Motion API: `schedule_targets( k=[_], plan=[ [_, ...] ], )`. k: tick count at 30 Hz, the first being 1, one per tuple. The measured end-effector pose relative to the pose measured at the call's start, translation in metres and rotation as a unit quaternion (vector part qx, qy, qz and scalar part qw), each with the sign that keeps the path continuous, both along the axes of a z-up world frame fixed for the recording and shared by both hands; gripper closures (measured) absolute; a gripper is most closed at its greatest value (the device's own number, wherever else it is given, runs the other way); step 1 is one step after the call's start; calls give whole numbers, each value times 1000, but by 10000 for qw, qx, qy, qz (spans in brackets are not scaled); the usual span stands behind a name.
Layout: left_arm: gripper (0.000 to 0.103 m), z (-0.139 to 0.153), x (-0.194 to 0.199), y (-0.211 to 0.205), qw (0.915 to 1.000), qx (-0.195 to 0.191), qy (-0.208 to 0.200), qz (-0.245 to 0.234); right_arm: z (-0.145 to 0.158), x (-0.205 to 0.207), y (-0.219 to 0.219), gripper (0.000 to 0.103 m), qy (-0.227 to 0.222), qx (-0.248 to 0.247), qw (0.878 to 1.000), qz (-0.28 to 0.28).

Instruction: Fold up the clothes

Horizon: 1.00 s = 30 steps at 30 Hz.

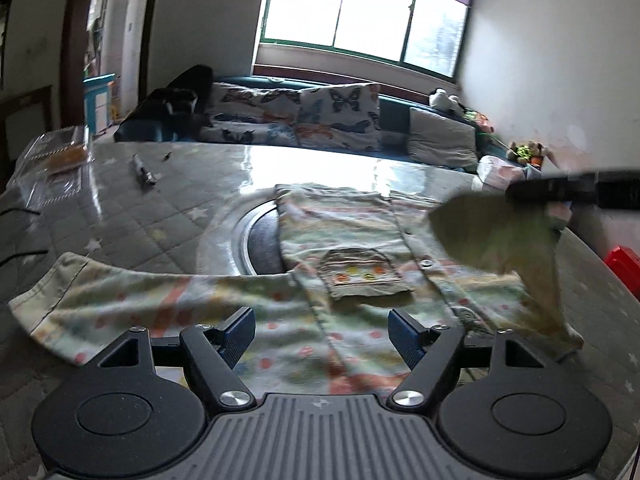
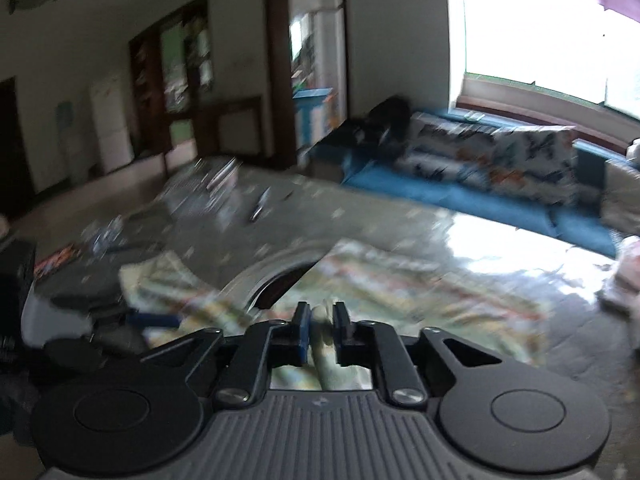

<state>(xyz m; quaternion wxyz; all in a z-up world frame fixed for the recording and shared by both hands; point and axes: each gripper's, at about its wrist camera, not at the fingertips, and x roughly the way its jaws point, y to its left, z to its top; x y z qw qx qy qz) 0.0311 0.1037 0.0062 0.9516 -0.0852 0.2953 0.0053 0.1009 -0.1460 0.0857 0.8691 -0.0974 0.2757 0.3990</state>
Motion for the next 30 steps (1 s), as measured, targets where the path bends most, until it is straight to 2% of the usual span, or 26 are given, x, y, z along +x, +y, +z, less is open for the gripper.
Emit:
schedule_targets(
  k=[6,10,14,15,19,22,25,30],
  plan=[
    [27,5,6,1,10000,-22,-62,33,3,2,-6,85,-59,-80,9999,86],
    [27,6,15,-12,9997,-19,-110,-210,-9,11,-30,85,15,-579,9983,-115],
    [29,1,30,-32,9987,2,-17,-511,-37,21,-56,85,348,-931,9943,-377],
    [32,0,34,-37,9983,8,17,-584,-44,23,-63,85,447,-969,9933,-445],
    [46,-7,53,-51,9971,67,141,-748,-74,31,-91,85,865,-976,9887,-737],
    [49,-13,67,-53,9968,121,255,-753,-90,34,-106,85,1049,-944,9859,-894],
    [49,-20,79,-53,9963,159,388,-746,-91,34,-116,85,1098,-765,9870,-892],
    [48,-26,89,-53,9957,235,526,-731,-76,42,-121,84,918,-620,9894,-943]
  ],
)
